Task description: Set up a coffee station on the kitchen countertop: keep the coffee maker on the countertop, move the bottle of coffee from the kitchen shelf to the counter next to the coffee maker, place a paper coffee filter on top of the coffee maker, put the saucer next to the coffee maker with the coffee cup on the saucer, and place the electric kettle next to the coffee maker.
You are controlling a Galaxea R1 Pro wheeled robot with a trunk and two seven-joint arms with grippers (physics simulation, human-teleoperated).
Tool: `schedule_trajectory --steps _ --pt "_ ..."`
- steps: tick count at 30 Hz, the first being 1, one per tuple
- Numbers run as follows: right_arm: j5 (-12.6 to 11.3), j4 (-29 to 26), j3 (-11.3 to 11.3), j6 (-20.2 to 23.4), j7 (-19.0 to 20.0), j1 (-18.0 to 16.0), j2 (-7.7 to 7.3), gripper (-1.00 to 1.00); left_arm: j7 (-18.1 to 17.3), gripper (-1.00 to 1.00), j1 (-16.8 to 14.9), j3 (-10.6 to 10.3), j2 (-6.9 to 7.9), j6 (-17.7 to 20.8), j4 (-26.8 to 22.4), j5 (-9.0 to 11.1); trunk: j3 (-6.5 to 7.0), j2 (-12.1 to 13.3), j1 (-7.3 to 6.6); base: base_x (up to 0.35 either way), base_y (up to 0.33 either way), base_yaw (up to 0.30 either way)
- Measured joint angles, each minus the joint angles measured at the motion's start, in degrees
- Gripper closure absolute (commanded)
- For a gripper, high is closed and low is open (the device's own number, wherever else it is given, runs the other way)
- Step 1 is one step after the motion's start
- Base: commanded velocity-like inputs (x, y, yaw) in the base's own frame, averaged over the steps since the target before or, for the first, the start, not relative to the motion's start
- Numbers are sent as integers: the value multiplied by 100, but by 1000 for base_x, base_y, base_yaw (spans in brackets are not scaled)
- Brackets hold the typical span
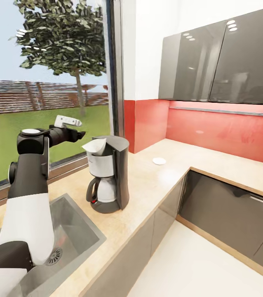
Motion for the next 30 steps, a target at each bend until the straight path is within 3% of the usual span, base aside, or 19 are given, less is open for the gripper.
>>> schedule_trajectory --steps 9,16,30 --pt "-7 1 -18 -2 -2 0 -8 -100 3 -100 6 -19 -2 -8 -143 -2 0 0 0 -268 -160 98" --pt "-8 1 -18 -2 -1 0 -9 -100 9 -100 7 -20 -4 -9 -146 0 0 0 -2 -66 -48 31" --pt "-8 0 -19 -1 -2 0 -9 -100 -8 -100 16 -21 -9 -9 -148 8 0 0 -1 -74 -67 250"
